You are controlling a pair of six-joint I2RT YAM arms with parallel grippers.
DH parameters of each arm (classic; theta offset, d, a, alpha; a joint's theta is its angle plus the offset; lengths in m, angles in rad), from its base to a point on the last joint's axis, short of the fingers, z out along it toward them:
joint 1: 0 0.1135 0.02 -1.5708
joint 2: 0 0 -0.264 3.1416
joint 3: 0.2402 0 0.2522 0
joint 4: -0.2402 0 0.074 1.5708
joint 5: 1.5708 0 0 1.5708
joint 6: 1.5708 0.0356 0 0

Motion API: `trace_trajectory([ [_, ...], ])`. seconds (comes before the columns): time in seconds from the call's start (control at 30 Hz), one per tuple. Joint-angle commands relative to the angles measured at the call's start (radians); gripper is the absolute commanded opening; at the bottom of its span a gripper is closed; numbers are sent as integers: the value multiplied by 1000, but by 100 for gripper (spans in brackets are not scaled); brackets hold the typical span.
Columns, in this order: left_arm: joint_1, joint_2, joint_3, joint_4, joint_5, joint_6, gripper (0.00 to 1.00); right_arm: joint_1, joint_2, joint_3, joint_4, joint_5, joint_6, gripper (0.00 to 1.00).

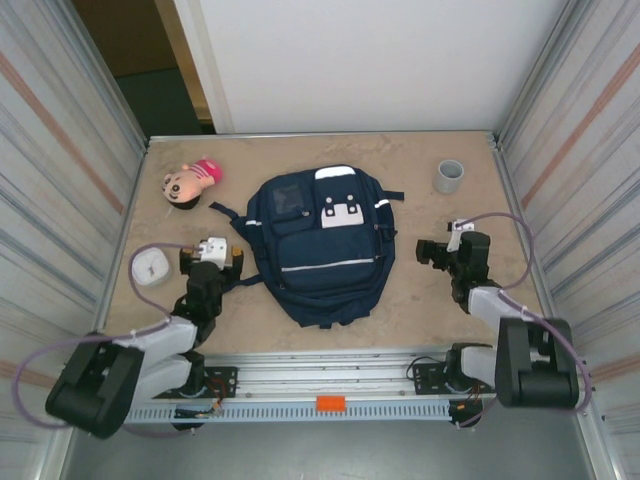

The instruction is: Pack the student bag

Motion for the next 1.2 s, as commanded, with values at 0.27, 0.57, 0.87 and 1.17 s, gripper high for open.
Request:
trace_trajectory([
  [0.27,203,327,106,325,289,17,99,-36,330,98,395,-31,0,99],
  [0.57,366,387,292,36,548,-90,99,-32,321,91,389,-11,2,99],
  [0.87,354,373,311,-24,546,-78,99,-32,320,90,391,-11,1,99],
  [1.17,355,374,309,-22,545,-75,99,-32,320,91,392,-11,2,99],
])
